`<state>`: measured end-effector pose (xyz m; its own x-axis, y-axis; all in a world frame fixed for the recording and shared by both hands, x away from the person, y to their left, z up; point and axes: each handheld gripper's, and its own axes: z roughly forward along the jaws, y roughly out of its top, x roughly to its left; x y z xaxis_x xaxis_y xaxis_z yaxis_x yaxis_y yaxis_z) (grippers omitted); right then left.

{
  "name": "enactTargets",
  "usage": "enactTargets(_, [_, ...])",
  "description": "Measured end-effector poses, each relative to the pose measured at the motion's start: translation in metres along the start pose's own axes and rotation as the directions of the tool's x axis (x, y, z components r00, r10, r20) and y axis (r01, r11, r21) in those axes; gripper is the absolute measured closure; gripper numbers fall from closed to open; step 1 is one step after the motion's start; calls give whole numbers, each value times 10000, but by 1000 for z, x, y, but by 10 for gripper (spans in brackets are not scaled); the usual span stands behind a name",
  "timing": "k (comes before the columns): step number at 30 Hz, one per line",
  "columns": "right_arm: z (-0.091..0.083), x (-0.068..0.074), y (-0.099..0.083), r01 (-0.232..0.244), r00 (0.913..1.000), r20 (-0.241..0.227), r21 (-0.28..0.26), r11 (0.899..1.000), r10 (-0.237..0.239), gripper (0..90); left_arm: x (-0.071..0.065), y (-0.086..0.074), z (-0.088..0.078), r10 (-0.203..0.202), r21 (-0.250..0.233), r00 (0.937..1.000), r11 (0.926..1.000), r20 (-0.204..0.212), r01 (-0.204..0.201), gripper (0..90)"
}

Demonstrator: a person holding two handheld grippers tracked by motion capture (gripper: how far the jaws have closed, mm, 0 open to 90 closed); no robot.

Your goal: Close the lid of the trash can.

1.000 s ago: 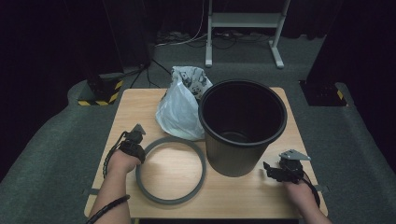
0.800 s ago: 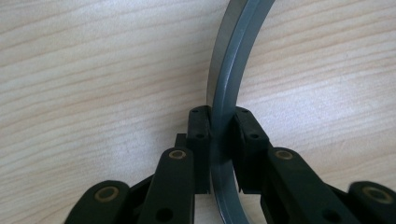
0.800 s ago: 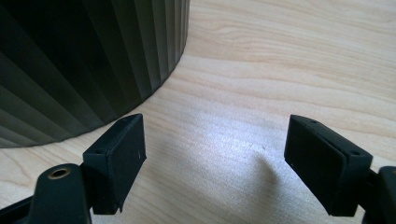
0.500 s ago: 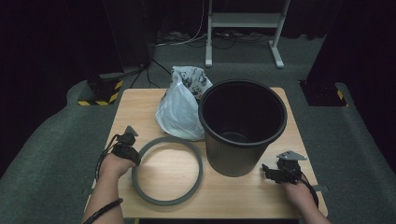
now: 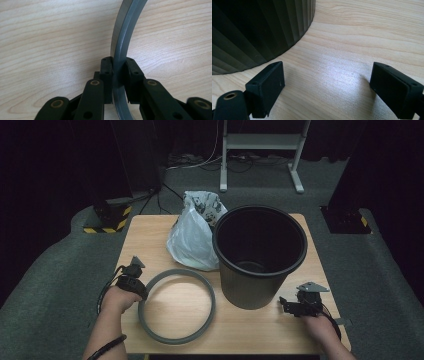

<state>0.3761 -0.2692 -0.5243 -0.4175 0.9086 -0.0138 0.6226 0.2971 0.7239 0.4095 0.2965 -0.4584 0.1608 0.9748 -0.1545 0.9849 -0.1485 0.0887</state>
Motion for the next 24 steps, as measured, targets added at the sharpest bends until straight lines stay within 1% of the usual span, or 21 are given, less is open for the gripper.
enactTargets(1, [0, 0, 0, 1, 10000, -13, 13, 10000, -1, 121, 1, -1, 0, -91, 16, 10000, 10000, 32, 91, 783])
enactTargets(3, [0, 0, 0, 21, 10000, -37, 13, 10000, -21, 121, 3, -1, -1, -144, 23, 9999, 9999, 56, 144, 782])
enactTargets(6, [0, -1, 0, 26, 10000, -41, 7, 10000, -26, 122, 1, -1, -5, -56, 38, 10000, 10000, 33, 56, 782])
enactTargets(7, [0, 0, 0, -29, 10000, -37, 18, 10000, 30, 122, 1, -1, -6, -85, 38, 9999, 10000, 64, 85, 783])
enactTargets(8, [0, 0, 0, -31, 10000, -34, 18, 10000, 31, 122, 1, -1, -8, -14, 18, 10000, 10000, -2, 14, 782])
enactTargets(11, [0, 0, 0, -11, 10000, -29, 10, 10000, 11, 121, 2, -2, -13, -123, -34, 9999, 9999, 96, 123, 782])
enactTargets(12, [0, 0, 0, -5, 10000, -25, 10, 10000, 5, 121, 3, -2, -14, -72, 11, 10000, 10000, 67, 72, 782])
enactTargets(13, [0, 0, 0, -21, 10000, -26, 16, 10000, 21, 121, 4, -3, -16, -180, 35, 9998, 9998, 121, 179, 782])
enactTargets(14, [0, 0, 0, 15, 10000, -20, 17, 10000, -15, 121, 4, -3, -17, -188, 41, 9998, 9998, 112, 188, 783])
enactTargets(16, [0, 0, 0, 16, 10000, -17, 18, 10000, -16, 121, 5, -4, -21, -143, 37, 9999, 9999, 26, 143, 782])
enactTargets(17, [0, 0, 0, 17, 10000, -19, 18, 10000, -17, 121, 5, -4, -23, -234, 26, 9997, 9997, 70, 234, 782])
enactTargets(20, [0, 0, 0, 13, 10000, -29, 15, 10000, -13, 121, 4, -3, -33, -195, -25, 9998, 9998, 75, 196, 782])
enactTargets(21, [0, 0, 0, 15, 10000, -29, 17, 10000, -15, 121, 3, -3, -36, -311, -70, 9994, 9995, 179, 312, 781])
enactTargets(22, [0, 0, 0, 20, 10000, -31, 19, 10000, -20, 121, 2, -2, -39, -300, -130, 9993, 9995, 216, 303, 782])
enactTargets(23, [0, 0, 0, 23, 10000, -32, 16, 10000, -23, 121, 3, -1, -43, -195, -182, 9996, 9996, 191, 198, 782])
enactTargets(24, [0, 0, 0, 16, 10000, -37, 14, 10000, -16, 121, 1, 0, -47, -280, -266, 9993, 9992, 255, 287, 781])
